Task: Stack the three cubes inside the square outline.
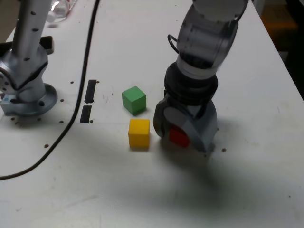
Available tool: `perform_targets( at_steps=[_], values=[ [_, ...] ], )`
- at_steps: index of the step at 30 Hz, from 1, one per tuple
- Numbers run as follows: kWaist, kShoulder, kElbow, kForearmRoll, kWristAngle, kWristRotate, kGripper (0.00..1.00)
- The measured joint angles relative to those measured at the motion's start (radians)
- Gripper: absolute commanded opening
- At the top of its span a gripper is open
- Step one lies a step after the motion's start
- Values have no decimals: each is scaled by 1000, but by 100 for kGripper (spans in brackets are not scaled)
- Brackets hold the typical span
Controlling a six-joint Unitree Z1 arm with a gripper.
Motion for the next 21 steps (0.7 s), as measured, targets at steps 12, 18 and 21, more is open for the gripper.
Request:
perform_targets(
  at_steps=[12,18,21],
  values=[
    [-3,10,6,-58,-10,-1,23],
    [-4,6,14,-57,-11,-22,16],
    [-4,-6,23,-45,1,-52,15]
  ],
)
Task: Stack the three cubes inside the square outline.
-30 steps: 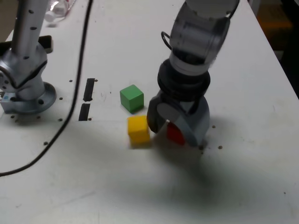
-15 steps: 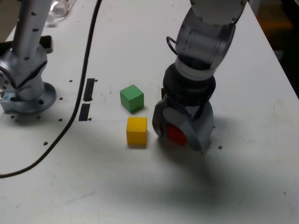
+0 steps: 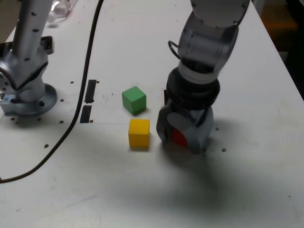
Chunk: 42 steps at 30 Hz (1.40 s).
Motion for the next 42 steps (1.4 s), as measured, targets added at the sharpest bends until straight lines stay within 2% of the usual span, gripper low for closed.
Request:
perform_targets(
  at_steps=[5,7,11,23,32,42],
  values=[
    [-2,-75,-17,59,46,-68,15],
    [-3,-113,-26,101,79,-118,15],
    [14,-139,-49,128,96,-149,15],
    [131,-149,-43,144,24,-160,15],
    [211,-147,16,109,-6,-172,15],
    [241,-90,29,46,-23,-168,16]
  ],
)
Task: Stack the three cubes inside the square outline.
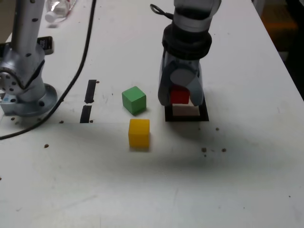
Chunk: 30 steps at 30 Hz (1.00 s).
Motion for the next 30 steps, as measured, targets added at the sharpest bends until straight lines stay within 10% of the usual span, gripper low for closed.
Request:
perform_targets(
  at_steps=[16,30],
  values=[
    [30,53,-4,-68,-23,43,21],
    [63,55,32,-71,-21,73,46]
  ],
)
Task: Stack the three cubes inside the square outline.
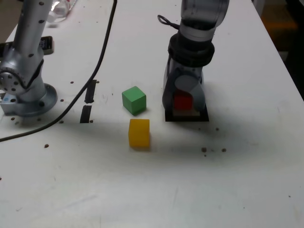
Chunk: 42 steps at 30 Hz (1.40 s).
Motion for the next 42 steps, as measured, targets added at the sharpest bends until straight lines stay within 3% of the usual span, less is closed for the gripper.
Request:
perform_targets(
  at_steps=[5,10,19,33,42],
  values=[
    [0,-3,0,0,-16,14,62],
    [0,-15,5,9,-19,28,69],
    [0,-89,-4,80,9,28,73],
    [-51,-334,19,246,70,-1,74],
    [-132,-373,98,241,57,-82,74]
  ],
)
